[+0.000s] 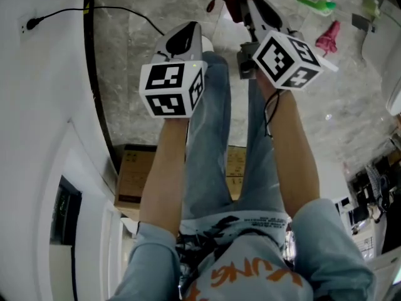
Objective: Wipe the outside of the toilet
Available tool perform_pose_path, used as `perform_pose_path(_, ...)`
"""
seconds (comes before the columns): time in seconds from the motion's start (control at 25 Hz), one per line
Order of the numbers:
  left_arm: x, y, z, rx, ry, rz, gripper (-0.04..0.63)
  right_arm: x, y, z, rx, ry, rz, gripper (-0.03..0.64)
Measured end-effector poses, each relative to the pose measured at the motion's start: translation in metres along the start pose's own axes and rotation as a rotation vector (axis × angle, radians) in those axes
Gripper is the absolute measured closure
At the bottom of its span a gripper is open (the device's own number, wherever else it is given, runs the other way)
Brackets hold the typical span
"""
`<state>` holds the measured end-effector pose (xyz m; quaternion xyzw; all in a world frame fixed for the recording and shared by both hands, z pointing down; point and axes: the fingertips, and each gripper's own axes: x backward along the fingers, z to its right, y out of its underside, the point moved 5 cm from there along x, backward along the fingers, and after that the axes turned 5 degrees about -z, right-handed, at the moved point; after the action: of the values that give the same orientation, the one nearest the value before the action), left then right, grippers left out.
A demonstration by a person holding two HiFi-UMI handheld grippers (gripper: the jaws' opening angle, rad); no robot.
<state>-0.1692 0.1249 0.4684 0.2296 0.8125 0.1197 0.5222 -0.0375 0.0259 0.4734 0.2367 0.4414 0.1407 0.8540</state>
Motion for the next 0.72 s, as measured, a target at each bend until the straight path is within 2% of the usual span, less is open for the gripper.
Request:
perform_pose_path(0.48, -0.011, 0.001, 0.001, -0.046, 0.019, -0.046, 0.601, -0.030, -0.015, 0.026, -0.101, 0.073, 0.044, 0.565)
perform_pose_path(0.72, -0.007, -0.004, 0.011, -0.018, -0.024, -0.007, 0.601, -0.026, -0.015, 0.039, -0.141, 0.081, 0.038, 0.565)
